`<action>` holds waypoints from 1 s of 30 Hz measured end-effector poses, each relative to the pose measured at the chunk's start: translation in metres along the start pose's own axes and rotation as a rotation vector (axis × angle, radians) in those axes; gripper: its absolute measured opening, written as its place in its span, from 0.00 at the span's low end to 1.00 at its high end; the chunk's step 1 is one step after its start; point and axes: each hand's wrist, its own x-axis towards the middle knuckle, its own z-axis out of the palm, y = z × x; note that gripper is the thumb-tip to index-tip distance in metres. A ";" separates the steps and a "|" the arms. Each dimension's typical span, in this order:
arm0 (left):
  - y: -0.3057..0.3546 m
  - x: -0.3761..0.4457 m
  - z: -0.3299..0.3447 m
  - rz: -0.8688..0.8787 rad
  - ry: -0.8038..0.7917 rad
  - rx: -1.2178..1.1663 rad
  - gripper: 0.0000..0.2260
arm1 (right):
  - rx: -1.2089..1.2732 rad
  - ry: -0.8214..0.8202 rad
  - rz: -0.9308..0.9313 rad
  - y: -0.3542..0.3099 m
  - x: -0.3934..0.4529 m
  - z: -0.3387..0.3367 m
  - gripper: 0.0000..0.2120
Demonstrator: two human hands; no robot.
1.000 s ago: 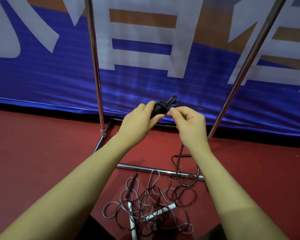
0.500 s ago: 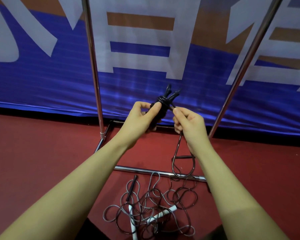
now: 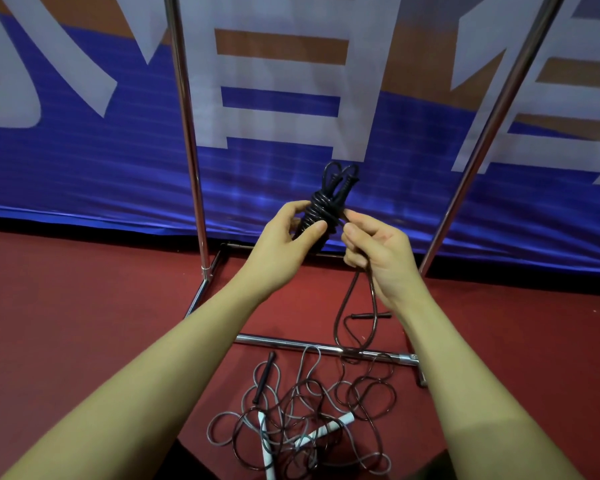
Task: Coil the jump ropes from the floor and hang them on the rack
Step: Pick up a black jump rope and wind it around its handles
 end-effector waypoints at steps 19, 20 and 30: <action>-0.001 -0.001 0.008 -0.147 -0.046 -0.142 0.19 | 0.051 -0.059 0.058 0.007 0.001 -0.009 0.09; 0.001 -0.002 0.008 -0.166 -0.053 -0.196 0.20 | 0.071 -0.063 0.055 0.007 0.001 -0.010 0.09; 0.005 -0.001 -0.003 -0.234 -0.433 -0.394 0.17 | 0.118 -0.137 0.108 0.006 0.001 -0.005 0.11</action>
